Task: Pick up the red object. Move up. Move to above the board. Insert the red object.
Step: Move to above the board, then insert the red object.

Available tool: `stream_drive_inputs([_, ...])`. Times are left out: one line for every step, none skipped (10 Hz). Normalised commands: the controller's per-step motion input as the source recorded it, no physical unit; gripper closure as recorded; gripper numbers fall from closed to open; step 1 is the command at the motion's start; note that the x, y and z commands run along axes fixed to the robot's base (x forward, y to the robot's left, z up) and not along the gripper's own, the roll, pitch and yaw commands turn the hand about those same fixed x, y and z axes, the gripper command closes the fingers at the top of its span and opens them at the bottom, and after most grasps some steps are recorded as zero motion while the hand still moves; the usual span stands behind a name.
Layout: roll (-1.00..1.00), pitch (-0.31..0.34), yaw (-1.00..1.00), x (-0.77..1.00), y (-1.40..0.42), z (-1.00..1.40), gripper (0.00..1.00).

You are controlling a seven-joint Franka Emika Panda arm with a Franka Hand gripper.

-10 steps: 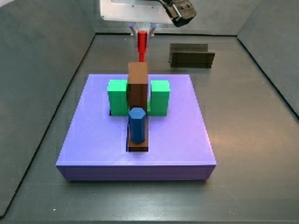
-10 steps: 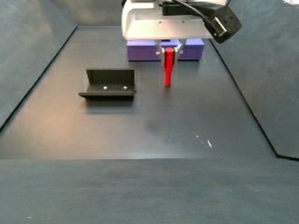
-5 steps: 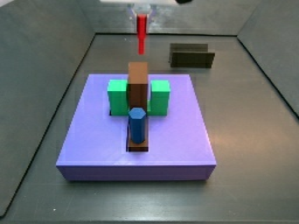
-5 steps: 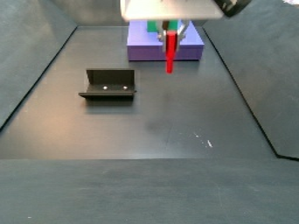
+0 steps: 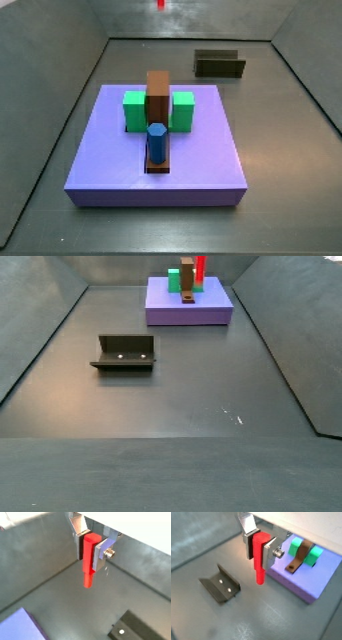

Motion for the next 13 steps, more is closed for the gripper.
stream_drive_inputs([0.04, 0.095, 0.0, 0.02, 0.0, 0.78, 1.0])
stream_drive_inputs([0.04, 0.065, 0.0, 0.03, 0.0, 0.22, 1.0])
stream_drive_inputs([0.07, 0.156, -0.14, 0.09, -1.4, 0.24, 1.0])
stream_drive_inputs([0.07, 0.16, -0.12, 0.08, -1.4, 0.23, 1.0])
stream_drive_inputs([0.06, 0.148, -0.06, 0.09, -1.4, 0.25, 1.0])
stream_drive_inputs([0.0, 0.137, -0.03, 0.11, -1.4, 0.25, 1.0])
stream_drive_inputs([0.02, 0.137, -0.02, 0.13, -1.4, 0.24, 1.0])
stream_drive_inputs([0.0, 0.147, 0.0, 0.18, -1.4, 0.25, 1.0])
stream_drive_inputs([0.01, 0.151, 0.0, 0.15, -0.97, 0.18, 1.0])
stream_drive_inputs([0.02, 0.137, 0.0, 0.11, -0.48, 0.1, 1.0])
stream_drive_inputs([0.01, 0.11, 0.0, 0.08, -0.28, 0.06, 1.0])
stream_drive_inputs([0.0, -0.043, 0.0, 0.0, 0.0, -0.14, 1.0])
stream_drive_inputs([0.0, -0.021, 0.0, 0.0, 0.12, -0.17, 1.0])
